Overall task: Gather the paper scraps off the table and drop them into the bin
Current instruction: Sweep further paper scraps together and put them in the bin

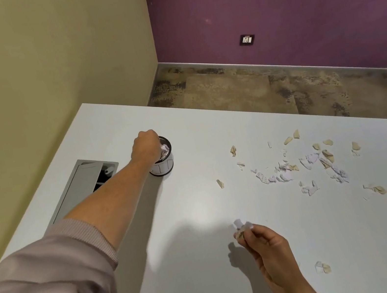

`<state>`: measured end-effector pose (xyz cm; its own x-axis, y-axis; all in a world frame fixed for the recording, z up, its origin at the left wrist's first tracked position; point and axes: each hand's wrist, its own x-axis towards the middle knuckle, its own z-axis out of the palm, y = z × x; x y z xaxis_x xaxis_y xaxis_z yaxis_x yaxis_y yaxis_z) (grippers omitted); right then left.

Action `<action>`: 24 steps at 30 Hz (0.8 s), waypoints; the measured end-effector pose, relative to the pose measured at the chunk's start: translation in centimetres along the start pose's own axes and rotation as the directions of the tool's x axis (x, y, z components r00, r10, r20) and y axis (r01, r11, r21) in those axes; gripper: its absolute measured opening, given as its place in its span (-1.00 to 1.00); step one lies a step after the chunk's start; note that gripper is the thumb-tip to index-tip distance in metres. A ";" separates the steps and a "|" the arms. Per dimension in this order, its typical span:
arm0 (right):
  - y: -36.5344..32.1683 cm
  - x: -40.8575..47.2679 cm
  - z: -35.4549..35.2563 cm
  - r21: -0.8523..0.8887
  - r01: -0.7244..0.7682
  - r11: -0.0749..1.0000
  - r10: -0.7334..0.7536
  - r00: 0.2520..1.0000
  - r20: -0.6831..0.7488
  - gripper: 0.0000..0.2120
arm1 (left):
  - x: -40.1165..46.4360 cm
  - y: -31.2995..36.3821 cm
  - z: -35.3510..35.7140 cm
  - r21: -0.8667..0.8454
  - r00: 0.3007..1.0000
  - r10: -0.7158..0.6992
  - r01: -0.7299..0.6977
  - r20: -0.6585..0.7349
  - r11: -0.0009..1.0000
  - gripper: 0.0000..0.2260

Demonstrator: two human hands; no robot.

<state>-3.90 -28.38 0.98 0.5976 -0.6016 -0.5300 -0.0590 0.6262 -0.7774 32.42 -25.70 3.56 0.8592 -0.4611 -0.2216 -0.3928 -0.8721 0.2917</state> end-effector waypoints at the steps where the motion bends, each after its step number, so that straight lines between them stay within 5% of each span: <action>1: 0.1 0.1 0.0 -0.006 -0.008 1.000 0.008 1.000 -0.004 -0.85 | 0.2 0.1 0.2 0.038 1.000 0.016 -0.017 0.023 0.999 -0.75; 14: 0.0 1.1 1.1 -0.038 0.001 0.999 0.002 0.998 0.058 -0.83 | 0.2 -0.5 -1.9 -0.034 0.992 0.118 -0.116 0.049 0.993 -0.73; 20: 0.3 1.1 1.5 -0.041 -0.008 0.999 0.010 0.999 0.048 -0.82 | -0.6 -0.3 -1.2 -0.027 0.994 0.099 -0.100 -0.054 0.995 -0.78; 24: 0.5 1.2 1.1 -0.013 -0.006 1.000 0.006 0.999 0.032 -0.82 | -0.2 -0.1 0.2 -0.003 0.998 0.055 -0.056 -0.004 0.998 -0.84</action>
<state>-2.37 -28.22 0.33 0.6222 -0.5817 -0.5239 -0.0731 0.6231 -0.7787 32.21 -25.54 3.42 0.8373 -0.5082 -0.2016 -0.4388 -0.8447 0.3065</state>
